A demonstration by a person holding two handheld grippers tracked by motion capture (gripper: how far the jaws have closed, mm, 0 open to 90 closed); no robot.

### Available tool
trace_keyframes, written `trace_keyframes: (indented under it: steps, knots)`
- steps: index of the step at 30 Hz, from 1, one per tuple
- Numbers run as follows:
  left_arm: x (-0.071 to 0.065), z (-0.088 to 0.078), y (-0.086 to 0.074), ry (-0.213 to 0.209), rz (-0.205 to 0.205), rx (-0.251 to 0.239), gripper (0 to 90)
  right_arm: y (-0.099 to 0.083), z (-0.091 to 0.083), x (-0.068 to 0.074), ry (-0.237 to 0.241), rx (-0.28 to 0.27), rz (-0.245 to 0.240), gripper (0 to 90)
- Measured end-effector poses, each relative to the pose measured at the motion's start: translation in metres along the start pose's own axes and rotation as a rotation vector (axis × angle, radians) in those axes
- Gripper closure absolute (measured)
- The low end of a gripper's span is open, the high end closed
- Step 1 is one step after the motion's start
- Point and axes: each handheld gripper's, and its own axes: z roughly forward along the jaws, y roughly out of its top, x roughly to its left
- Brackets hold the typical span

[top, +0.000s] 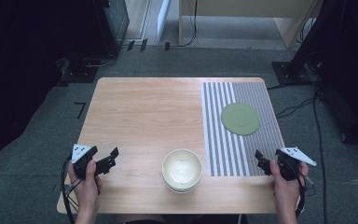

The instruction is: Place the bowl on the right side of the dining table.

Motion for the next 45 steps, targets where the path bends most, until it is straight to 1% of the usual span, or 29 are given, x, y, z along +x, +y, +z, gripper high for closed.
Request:
trace_keyframes:
  steps: [1,8,10,15,16,17,18,20,23,25,27,30,33,35,36,39,40,41,42,43,45]
  knots:
    - [-0.002,0.0,0.0,-0.002,0.002,-0.001,12.2,0.002,-0.001,0.003,0.011,-0.004,0.003,17.1]
    - [-0.011,-0.002,0.003,-0.027,0.006,-0.008,12.3,0.004,-0.003,0.011,0.025,-0.014,-0.01,17.3]
    - [-0.014,-0.002,0.004,-0.032,0.011,-0.012,12.3,0.005,-0.003,0.015,0.037,-0.013,-0.013,17.3]
    - [-0.022,-0.003,0.006,-0.05,0.018,-0.016,12.3,0.007,-0.004,0.021,0.053,-0.017,-0.021,18.3]
    - [-0.024,-0.003,0.006,-0.055,0.022,-0.015,12.2,0.007,-0.004,0.022,0.057,-0.019,-0.016,21.1]
    - [-0.025,-0.003,0.006,-0.057,0.023,-0.016,12.3,0.008,-0.005,0.025,0.071,-0.027,0.009,23.0]
    - [-0.027,-0.003,0.006,-0.061,0.025,-0.016,12.3,0.008,-0.005,0.025,0.071,-0.027,0.009,23.0]
    - [-0.03,-0.003,0.006,-0.069,0.029,-0.013,12.3,0.01,-0.007,0.029,0.078,-0.033,-0.005,22.9]
    - [-0.034,-0.002,0.006,-0.075,0.037,-0.011,12.3,0.013,-0.01,0.037,0.102,-0.041,-0.009,22.5]
    - [-0.037,-0.002,0.006,-0.078,0.043,-0.01,12.3,0.013,-0.01,0.039,0.106,-0.042,-0.013,22.3]
    - [-0.039,-0.002,0.006,-0.084,0.045,-0.011,12.3,0.013,-0.01,0.045,0.118,-0.04,-0.02,22.0]
    - [-0.043,-0.003,0.007,-0.091,0.053,-0.012,12.3,0.013,-0.01,0.048,0.121,-0.042,-0.022,22.0]
    - [-0.046,-0.003,0.007,-0.107,0.053,-0.015,12.3,0.014,-0.011,0.054,0.142,-0.045,-0.024,22.1]
    - [-0.048,-0.003,0.007,-0.115,0.051,-0.016,12.2,0.014,-0.011,0.055,0.146,-0.045,-0.025,22.2]
    - [-0.049,-0.003,0.007,-0.12,0.054,-0.017,12.3,0.015,-0.011,0.059,0.156,-0.044,-0.03,22.3]
    - [-0.054,-0.003,0.007,-0.122,0.064,-0.015,12.3,0.015,-0.011,0.062,0.163,-0.043,-0.028,23.5]
    - [-0.055,-0.003,0.007,-0.12,0.07,-0.014,12.3,0.015,-0.011,0.064,0.181,-0.041,-0.01,23.8]
    - [-0.057,-0.003,0.007,-0.123,0.073,-0.014,12.3,0.016,-0.012,0.067,0.199,-0.041,-0.008,24.0]
    - [-0.058,-0.003,0.007,-0.127,0.075,-0.013,12.3,0.016,-0.012,0.067,0.199,-0.041,-0.008,24.0]
    - [-0.059,-0.003,0.007,-0.131,0.076,-0.011,12.3,0.017,-0.013,0.072,0.199,-0.042,-0.024,24.3]
    - [-0.062,-0.002,0.007,-0.132,0.08,-0.008,12.4,0.018,-0.014,0.074,0.207,-0.043,-0.025,24.3]
